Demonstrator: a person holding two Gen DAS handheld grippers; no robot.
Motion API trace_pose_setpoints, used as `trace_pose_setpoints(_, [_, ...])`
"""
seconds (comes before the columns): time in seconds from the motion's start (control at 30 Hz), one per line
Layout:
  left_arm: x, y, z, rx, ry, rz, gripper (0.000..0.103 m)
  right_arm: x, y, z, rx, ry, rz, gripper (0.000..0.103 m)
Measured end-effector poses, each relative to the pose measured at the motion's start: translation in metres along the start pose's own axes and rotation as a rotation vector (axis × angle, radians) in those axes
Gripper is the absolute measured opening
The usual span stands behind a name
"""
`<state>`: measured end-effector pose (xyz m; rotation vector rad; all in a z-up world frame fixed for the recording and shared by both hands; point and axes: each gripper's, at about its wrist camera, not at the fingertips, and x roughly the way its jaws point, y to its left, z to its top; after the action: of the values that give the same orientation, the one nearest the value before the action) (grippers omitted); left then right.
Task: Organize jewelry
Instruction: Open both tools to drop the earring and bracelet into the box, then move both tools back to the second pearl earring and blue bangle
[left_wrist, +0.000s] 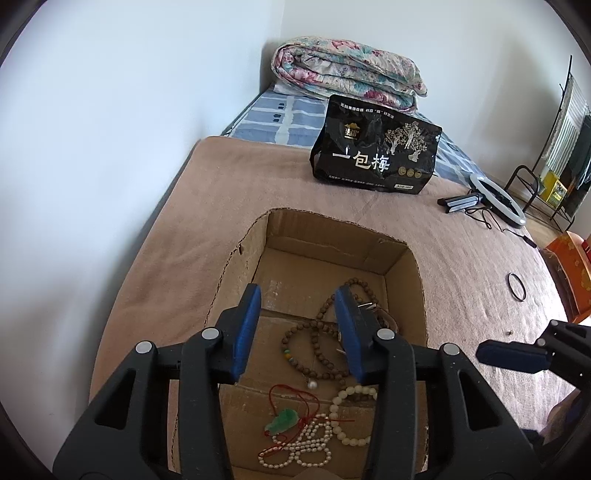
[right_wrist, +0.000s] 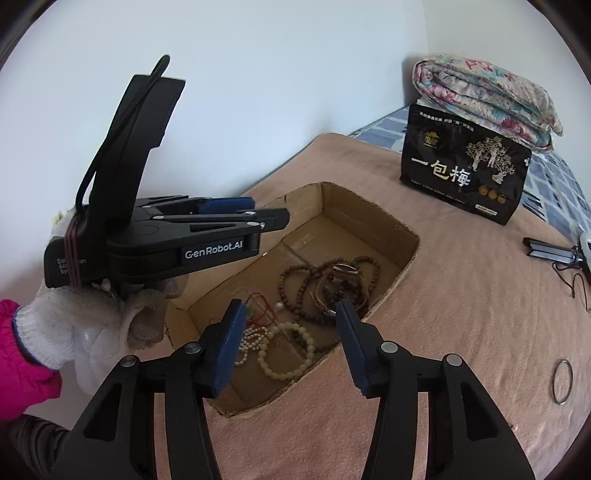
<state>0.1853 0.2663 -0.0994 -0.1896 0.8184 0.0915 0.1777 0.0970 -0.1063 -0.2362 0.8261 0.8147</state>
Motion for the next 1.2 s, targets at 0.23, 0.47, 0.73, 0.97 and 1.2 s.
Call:
trace_pose_setpoints(0.23, [-0.003,-0.001,-0.001,0.008,-0.003,0.005,0.042,-0.006,-0.005,-0.003,0.003,-0.005,-0.024,0.062])
trace_pose_setpoints(0.47, [-0.014,-0.015,0.0,0.037,-0.02,0.008,0.042,-0.02,-0.016,-0.007,0.025,-0.018,-0.06,0.072])
trace_pose_setpoints(0.73, [-0.021,-0.045,0.0,0.088,-0.033,-0.016,0.042,-0.044,-0.047,-0.015,0.067,-0.04,-0.115,0.077])
trace_pose_setpoints(0.97, [-0.024,-0.08,0.0,0.132,-0.03,-0.068,0.042,-0.07,-0.09,-0.027,0.122,-0.055,-0.187,0.077])
trace_pose_setpoints(1.2, [-0.025,-0.121,-0.005,0.201,-0.013,-0.124,0.042,-0.093,-0.139,-0.041,0.168,-0.049,-0.279,0.078])
